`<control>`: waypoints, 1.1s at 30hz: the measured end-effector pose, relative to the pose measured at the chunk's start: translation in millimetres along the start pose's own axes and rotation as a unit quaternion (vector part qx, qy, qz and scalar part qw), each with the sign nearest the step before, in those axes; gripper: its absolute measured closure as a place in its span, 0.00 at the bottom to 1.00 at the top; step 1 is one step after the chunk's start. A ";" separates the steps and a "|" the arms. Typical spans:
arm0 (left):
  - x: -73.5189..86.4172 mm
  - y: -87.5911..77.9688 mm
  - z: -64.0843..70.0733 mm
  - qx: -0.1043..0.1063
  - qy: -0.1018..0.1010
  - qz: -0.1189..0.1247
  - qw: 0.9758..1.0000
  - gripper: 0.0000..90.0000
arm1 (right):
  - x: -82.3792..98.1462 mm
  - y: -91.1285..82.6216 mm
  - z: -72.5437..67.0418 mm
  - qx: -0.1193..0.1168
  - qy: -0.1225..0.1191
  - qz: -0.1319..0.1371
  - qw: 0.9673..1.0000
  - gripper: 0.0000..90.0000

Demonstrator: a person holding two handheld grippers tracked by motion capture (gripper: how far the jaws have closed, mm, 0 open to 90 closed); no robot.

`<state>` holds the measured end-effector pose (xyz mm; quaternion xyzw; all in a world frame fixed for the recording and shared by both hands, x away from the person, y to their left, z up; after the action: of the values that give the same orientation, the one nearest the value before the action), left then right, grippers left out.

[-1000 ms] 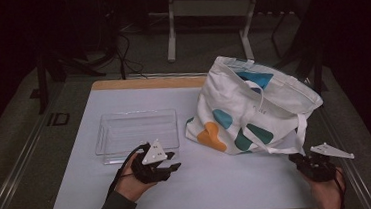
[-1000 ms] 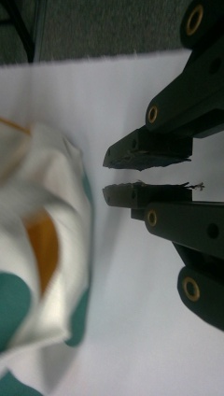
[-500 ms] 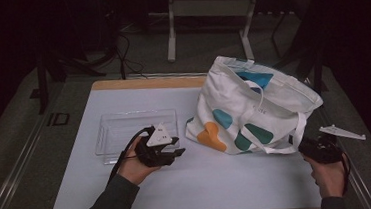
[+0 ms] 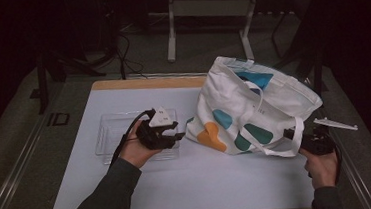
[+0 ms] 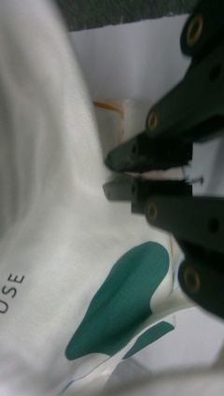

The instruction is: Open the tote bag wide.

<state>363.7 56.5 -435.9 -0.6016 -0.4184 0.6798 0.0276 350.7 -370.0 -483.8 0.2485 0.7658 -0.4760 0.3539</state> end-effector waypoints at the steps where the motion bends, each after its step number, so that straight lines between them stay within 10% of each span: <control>1: -3.4 1.4 -3.5 0.000 -0.002 0.003 1.000 0.62 | -0.7 0.2 -1.4 0.001 -0.006 0.000 1.000 0.98; 16: -77.2 23.5 -51.9 -0.045 -0.013 0.019 0.999 0.68 | -8.9 -3.6 -13.0 0.000 -0.039 0.001 0.999 0.99; 28: -118.9 35.1 -57.0 -0.034 0.014 0.050 0.998 0.60 | -14.6 -3.4 -21.6 -0.011 -0.050 0.003 0.999 0.99; 33: -123.9 43.2 -64.8 -0.036 -0.015 0.049 0.998 0.63 | -18.2 -3.3 -23.7 -0.010 -0.056 0.000 0.998 0.99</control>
<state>472.3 -3.9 -358.6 -0.6113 -0.4136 0.6739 -0.0337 352.4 -350.7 -460.7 0.2178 0.7496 -0.4816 0.3984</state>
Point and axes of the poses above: each handheld gripper's, and its own axes: y roughly forward along the jaws, x roughly out of its underside, z roughly to its right, the point moved 5 cm from there along y, roughly forward along the jaws
